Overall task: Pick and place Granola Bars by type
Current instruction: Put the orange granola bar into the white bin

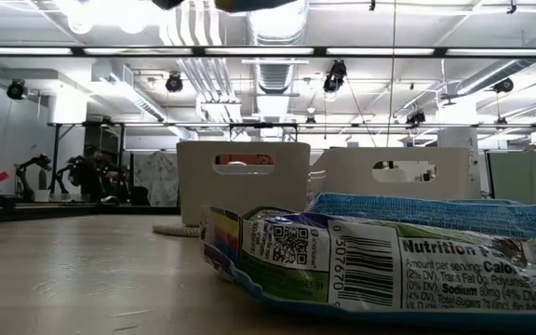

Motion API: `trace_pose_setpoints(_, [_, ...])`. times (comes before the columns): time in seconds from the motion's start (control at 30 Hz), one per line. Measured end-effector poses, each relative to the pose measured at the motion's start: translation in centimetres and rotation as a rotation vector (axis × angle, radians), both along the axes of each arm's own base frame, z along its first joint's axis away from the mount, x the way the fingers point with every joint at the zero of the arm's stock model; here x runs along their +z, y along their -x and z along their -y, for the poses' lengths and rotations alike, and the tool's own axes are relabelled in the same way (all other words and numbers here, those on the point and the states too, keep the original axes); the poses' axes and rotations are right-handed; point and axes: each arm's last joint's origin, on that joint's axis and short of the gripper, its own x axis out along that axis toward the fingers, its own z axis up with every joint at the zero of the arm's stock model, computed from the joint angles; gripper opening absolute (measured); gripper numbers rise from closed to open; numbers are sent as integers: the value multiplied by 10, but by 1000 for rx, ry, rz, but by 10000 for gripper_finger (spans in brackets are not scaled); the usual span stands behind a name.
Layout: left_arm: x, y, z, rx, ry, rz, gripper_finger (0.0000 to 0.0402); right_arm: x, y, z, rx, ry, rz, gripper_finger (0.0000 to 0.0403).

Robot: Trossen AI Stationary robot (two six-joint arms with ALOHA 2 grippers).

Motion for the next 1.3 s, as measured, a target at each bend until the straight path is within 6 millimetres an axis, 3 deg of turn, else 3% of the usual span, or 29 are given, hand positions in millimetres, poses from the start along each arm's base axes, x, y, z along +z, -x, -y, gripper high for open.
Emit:
trace_pose_setpoints(0.33, [4,-22,-35,-11,23,25,83,22,38,28,-21,12,15,8])
trace_pose_setpoints(0.53, [0,-33,-51,6,37,21,83,23,55,41,-48,21,20,8])
trace_pose_setpoints(0.73, [9,-51,-61,2,82,52,83,20,59,45,-74,42,5,8])
trace_pose_setpoints(0.97, [8,-89,-64,17,170,83,83,19,60,46,-91,68,0,8])
trace_pose_setpoints(1.3, [-3,-115,-67,265,562,215,83,19,60,46,-85,85,1,8])
